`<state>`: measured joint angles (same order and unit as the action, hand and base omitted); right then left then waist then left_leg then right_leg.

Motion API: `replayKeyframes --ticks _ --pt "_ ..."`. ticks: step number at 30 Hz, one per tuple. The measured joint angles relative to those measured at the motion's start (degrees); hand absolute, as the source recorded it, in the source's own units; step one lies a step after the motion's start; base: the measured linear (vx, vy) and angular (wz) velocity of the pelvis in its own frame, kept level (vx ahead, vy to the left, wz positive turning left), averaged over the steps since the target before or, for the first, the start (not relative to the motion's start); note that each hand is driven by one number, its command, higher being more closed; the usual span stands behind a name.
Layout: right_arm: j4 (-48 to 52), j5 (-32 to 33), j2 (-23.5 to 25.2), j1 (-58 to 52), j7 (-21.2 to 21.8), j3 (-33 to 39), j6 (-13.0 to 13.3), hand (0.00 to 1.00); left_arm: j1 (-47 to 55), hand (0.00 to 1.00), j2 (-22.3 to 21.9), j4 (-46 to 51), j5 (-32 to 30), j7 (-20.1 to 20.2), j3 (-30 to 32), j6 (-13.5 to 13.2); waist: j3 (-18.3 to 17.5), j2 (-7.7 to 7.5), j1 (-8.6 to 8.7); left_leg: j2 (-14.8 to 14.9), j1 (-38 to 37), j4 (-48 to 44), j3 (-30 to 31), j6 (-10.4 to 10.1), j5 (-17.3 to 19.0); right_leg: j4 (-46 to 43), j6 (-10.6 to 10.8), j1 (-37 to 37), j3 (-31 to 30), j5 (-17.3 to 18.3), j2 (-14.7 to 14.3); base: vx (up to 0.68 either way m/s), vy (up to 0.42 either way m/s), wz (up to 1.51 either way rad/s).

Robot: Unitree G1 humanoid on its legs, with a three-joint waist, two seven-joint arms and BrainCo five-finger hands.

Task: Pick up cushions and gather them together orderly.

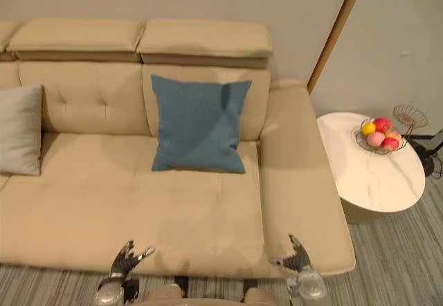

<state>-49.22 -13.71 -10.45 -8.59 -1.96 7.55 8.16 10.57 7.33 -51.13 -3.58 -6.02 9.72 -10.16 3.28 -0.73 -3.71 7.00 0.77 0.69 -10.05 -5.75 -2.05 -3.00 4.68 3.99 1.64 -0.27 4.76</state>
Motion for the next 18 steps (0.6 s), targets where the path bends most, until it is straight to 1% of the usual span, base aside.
replayKeyframes --ticks 4,5,6,7,8,9,10,11,12,13,14,15,16,17,18 --pt "-3.8 -0.3 -0.2 -0.2 0.8 1.9 -0.7 0.0 1.8 0.0 0.1 -0.6 0.1 1.0 -0.1 0.3 -0.2 0.01 0.01 -0.8 -2.6 0.9 -2.1 0.3 0.2 -0.3 0.5 -0.7 -2.1 -0.2 0.4 0.01 0.04 -0.29" --pt "-4.0 -0.3 -0.2 0.3 0.8 2.1 -1.1 0.0 1.6 0.0 0.0 -0.5 0.2 1.0 -0.2 0.3 0.3 -0.07 -0.16 -0.9 -2.3 -0.2 -2.8 0.7 0.6 -2.2 0.9 0.5 -2.7 -0.2 0.5 -0.04 0.025 -0.3" --pt "-3.9 -0.3 -0.1 0.2 0.8 2.1 -1.5 0.0 1.0 0.0 -0.1 -0.1 0.3 1.0 -0.2 0.3 0.8 -0.53 0.35 -1.1 -0.1 -4.2 -3.4 1.6 1.4 -6.4 1.1 2.9 -3.1 -0.5 1.4 -0.05 0.034 -0.3" --pt "-3.9 -0.2 -0.1 0.4 0.8 2.1 -1.6 0.0 0.5 0.0 -0.2 0.3 0.5 1.0 -0.2 0.3 1.0 -0.72 0.46 -0.9 1.2 -6.0 -3.7 2.2 1.7 -8.0 1.4 4.4 -3.2 -0.6 1.2 -0.1 0.003 -0.24" --pt "-3.8 -0.1 -0.2 1.4 0.7 2.6 -2.0 0.0 0.4 0.0 -0.9 1.6 0.7 0.9 -0.1 0.2 1.4 0.77 0.03 1.0 3.3 -7.6 -4.2 2.8 2.4 -10.9 2.5 5.7 -3.4 0.1 1.2 -0.16 -0.009 -0.11" --pt "-3.6 0.1 0.3 1.9 0.7 2.6 -2.2 0.0 -0.7 0.0 -1.2 2.7 0.8 0.8 -0.2 0.1 2.8 0.41 0.22 0.8 3.7 -8.9 -4.0 3.0 2.5 -25.4 1.5 9.5 -2.7 5.7 2.0 -0.2 -0.052 0.2" --pt "-3.7 0.2 1.1 1.3 0.8 2.5 -2.2 0.0 -1.1 0.0 -1.0 4.4 0.8 0.7 -0.7 -0.1 3.3 0.05 0.31 -0.2 4.3 -10.2 -2.7 3.0 2.4 -41.9 3.3 11.4 -3.0 10.6 3.4 -0.15 -0.058 0.44" --pt "-3.7 0.2 1.5 1.2 0.8 2.2 -2.2 0.0 -1.1 0.0 -1.1 5.3 0.8 0.6 -0.8 -0.1 3.0 -0.79 0.25 -0.5 5.0 -11.6 -1.9 3.0 2.4 -47.7 4.4 10.5 -3.9 12.1 3.5 -0.13 -0.123 0.54" --pt "-3.5 0.2 1.5 1.3 0.8 1.2 -2.2 0.0 -0.9 0.0 -1.2 6.3 0.8 0.5 -0.9 -0.1 2.6 -1.4 0.13 -0.6 6.9 -13.2 -1.1 2.9 2.4 -48.8 5.3 8.6 -4.5 12.9 3.5 -0.17 -0.194 0.45" --pt "-3.2 0.2 1.3 1.8 0.7 0.8 -2.1 0.0 -1.0 0.0 -1.5 7.5 0.8 0.4 -0.8 -0.1 2.1 -2.49 -0.32 -0.7 10.4 -16.1 -0.5 2.5 2.1 -43.7 5.5 6.0 -4.8 17.0 3.3 -0.18 -0.208 0.32" --pt "-3.2 0.2 1.0 2.7 0.5 0.9 -2.1 0.0 -1.3 0.0 -1.7 7.7 0.9 0.3 -0.8 -0.1 1.9 -2.82 -0.35 -0.2 11.9 -17.0 -0.3 1.8 1.6 -40.4 4.3 5.6 -4.3 19.0 2.9 -0.23 -0.2 0.13" --pt "-2.6 0.6 0.4 4.2 -0.2 1.4 -2.2 0.0 -1.7 0.0 -3.3 7.7 1.4 0.2 -0.9 0.0 2.4 -0.87 -0.96 1.1 13.7 -16.2 -0.1 1.2 -0.3 -34.2 2.0 4.4 -2.2 20.5 1.5 -0.26 -0.156 -0.17" --pt "-0.6 1.9 0.1 5.1 -1.1 1.7 -1.9 0.0 -1.7 0.0 -4.7 7.6 2.0 0.1 -2.5 0.0 3.1 1.39 -1.92 3.0 15.4 -14.1 0.0 0.6 -3.3 -27.3 -1.3 3.3 -0.4 21.6 -1.0 -0.31 -0.158 -0.14" --pt "-0.2 2.5 -0.3 5.7 -1.5 1.7 -1.8 0.0 -1.8 0.0 -5.3 7.2 2.0 0.1 -3.4 0.0 4.0 3.25 -1.69 4.2 15.8 -12.9 1.0 0.5 -4.9 -26.9 -2.3 3.6 0.6 20.3 -2.5 -0.47 -0.185 0.09" --pt "0.0 2.8 -0.4 5.7 -1.7 1.7 -1.9 0.0 -1.8 0.0 -5.7 7.2 2.0 0.0 -4.9 0.0 4.8 4.65 -1.17 5.4 15.8 -9.5 1.9 0.0 -6.4 -25.5 -3.4 3.8 2.1 18.9 -3.6 -0.52 -0.191 0.62"
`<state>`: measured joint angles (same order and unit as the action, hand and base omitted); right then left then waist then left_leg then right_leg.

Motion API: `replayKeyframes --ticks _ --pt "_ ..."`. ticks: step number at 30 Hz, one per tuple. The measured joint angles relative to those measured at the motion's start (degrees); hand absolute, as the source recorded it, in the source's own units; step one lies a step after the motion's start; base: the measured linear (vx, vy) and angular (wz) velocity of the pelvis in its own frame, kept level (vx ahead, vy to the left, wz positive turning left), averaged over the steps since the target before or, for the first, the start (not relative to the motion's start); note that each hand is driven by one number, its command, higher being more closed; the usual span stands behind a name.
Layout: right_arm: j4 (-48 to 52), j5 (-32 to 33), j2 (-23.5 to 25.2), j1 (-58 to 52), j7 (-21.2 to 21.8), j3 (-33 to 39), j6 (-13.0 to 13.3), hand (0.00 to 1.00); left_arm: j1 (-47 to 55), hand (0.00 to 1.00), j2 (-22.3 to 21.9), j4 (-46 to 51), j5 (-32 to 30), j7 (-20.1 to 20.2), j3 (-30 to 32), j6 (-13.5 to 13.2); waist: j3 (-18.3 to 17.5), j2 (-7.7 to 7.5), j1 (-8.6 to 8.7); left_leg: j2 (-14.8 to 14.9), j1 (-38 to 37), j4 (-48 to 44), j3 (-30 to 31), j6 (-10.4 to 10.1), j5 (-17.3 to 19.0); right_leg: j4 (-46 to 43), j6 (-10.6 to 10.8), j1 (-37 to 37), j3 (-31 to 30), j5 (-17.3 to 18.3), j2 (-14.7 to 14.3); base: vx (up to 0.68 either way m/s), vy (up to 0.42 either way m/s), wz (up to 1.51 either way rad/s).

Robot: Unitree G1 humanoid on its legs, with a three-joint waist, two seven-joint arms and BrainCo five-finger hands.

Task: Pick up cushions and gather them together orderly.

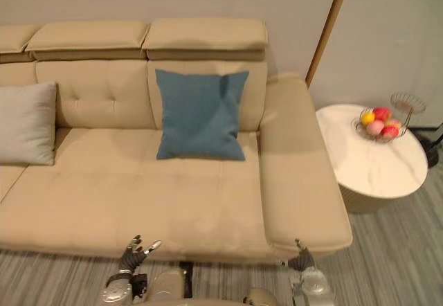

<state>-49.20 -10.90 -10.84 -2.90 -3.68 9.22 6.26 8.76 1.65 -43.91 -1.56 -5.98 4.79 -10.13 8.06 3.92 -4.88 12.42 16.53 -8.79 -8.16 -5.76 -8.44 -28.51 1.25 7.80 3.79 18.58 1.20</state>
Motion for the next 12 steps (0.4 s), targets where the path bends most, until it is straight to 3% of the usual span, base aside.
replayKeyframes --ticks 1,3,5,7,9,10,12 --pt "-0.1 0.4 0.3 -0.4 0.0 0.1 -0.4 0.0 0.2 0.0 0.0 0.0 0.6 0.0 -0.5 0.0 0.2 0.35 1.04 0.5 -0.5 3.8 -0.7 -1.2 2.3 1.7 -1.5 0.5 2.1 -1.3 0.0 -0.51 -0.169 0.65" --pt "-0.1 1.4 0.5 -0.9 -0.2 1.0 -0.4 0.0 0.3 0.0 0.2 0.0 1.0 -0.3 -0.1 0.0 0.3 -0.88 0.95 -0.5 -1.3 2.8 -2.2 -0.7 2.3 2.8 -3.5 1.6 2.5 -2.6 1.6 -0.31 -0.081 0.32" --pt "-0.1 1.4 0.3 -1.0 -0.5 1.6 -0.4 0.0 0.4 0.0 0.3 0.0 1.0 -0.3 -0.1 0.0 0.6 -1.63 0.98 -2.0 -1.2 -7.3 -3.1 2.1 4.8 4.9 -3.5 2.5 2.4 -4.9 3.3 -0.22 -0.023 0.06" --pt "-0.2 1.3 0.3 -1.3 -0.6 2.1 -0.5 0.0 0.7 0.0 0.4 0.0 1.0 -0.2 0.1 -0.1 0.5 -1.56 1.15 -2.6 -4.8 -13.1 -3.0 3.0 11.8 7.5 -2.2 2.9 2.1 -7.4 3.8 -0.14 0.076 -0.01" --pt "-1.5 1.3 0.3 -1.0 -0.5 2.4 -0.5 0.0 0.9 0.0 0.4 -0.1 1.0 -0.1 0.2 -0.1 0.2 -1.32 1.16 -3.3 -9.5 -7.9 -2.8 1.9 14.2 8.7 -0.8 3.6 1.8 -8.4 3.7 -0.09 0.112 0.01" --pt "-2.4 1.3 0.4 -0.9 -0.4 3.5 -0.5 0.0 1.1 0.0 0.5 -0.6 1.0 -0.1 0.3 -0.1 -0.4 -0.32 1.17 -3.8 -12.5 -0.3 -2.7 0.0 14.4 9.2 0.5 4.1 1.8 -9.5 3.5 -0.07 0.145 0.04" --pt "-3.8 1.3 0.5 -0.8 -0.1 4.4 -0.5 0.0 0.5 0.0 1.0 -1.3 1.0 -0.2 0.4 0.0 -0.8 -0.92 1.48 -5.1 -13.2 2.8 -2.8 0.7 12.6 12.8 1.5 2.9 1.9 -12.3 4.2 -0.04 0.131 0.08"
